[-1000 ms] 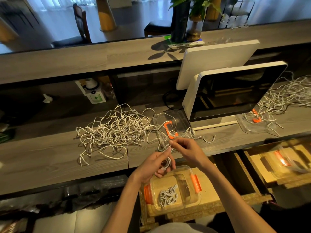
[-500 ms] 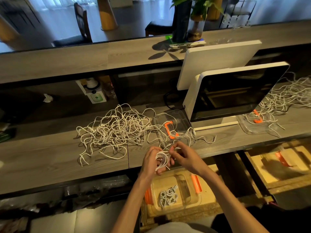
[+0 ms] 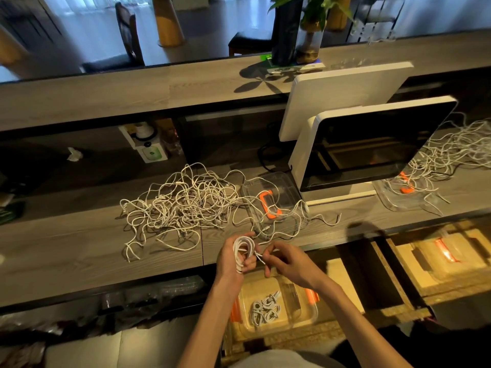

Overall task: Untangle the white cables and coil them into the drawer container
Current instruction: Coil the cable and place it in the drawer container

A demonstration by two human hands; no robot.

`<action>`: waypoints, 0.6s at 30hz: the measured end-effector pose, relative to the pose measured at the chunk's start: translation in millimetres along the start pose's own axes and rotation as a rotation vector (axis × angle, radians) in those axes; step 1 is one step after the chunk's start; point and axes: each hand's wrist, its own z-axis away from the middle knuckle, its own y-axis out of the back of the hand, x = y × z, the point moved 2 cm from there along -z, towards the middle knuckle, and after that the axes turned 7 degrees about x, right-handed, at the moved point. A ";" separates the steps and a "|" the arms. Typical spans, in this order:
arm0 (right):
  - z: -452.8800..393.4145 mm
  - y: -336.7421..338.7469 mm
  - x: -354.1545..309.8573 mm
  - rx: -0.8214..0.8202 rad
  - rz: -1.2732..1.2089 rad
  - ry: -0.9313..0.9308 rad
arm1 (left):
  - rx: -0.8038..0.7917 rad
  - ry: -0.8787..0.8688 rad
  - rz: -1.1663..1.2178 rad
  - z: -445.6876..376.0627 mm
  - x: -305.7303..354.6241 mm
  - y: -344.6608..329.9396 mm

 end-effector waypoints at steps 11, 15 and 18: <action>9.1 7.9 17.9 0.030 0.139 0.000 | -0.167 0.104 0.106 4.2 3.7 19.6; 16.4 10.2 14.4 0.056 0.103 0.019 | -0.153 0.118 0.105 5.8 4.8 25.9; 19.5 13.0 12.3 0.078 0.091 0.027 | -0.137 0.117 0.079 4.1 4.8 32.1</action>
